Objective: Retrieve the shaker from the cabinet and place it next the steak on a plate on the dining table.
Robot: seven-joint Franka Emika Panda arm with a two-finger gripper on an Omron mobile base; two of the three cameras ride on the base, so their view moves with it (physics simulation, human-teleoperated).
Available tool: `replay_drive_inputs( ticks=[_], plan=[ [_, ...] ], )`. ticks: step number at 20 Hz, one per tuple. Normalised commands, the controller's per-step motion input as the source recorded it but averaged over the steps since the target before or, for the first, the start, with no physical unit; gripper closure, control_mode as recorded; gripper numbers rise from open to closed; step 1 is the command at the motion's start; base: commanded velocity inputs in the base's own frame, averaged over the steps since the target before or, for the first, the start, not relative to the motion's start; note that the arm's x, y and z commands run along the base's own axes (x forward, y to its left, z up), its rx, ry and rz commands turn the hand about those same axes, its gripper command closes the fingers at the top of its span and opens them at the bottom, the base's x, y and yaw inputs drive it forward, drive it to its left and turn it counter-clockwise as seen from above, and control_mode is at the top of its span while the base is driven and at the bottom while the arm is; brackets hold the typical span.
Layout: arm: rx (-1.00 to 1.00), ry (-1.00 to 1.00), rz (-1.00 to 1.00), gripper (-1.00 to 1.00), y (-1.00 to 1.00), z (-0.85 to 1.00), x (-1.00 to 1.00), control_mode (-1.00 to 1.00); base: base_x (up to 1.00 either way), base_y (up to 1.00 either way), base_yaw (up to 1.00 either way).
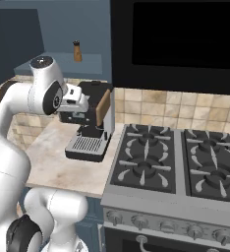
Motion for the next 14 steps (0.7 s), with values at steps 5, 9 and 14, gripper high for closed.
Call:
replay_drive_inputs(
  ticks=[5,9,14],
  plan=[
    [0.05,-0.25,0.01,-1.00,0.12,0.43,-0.02,-1.00,0.00,0.00,0.00],
    [0.04,-0.15,0.00,-1.00,0.22,0.31,0.00,-1.00,0.00,0.00,0.00],
    [0.02,-0.12,0.01,-1.00,0.28,0.27,0.00,-1.00,0.00,0.00,0.00]
  ],
)
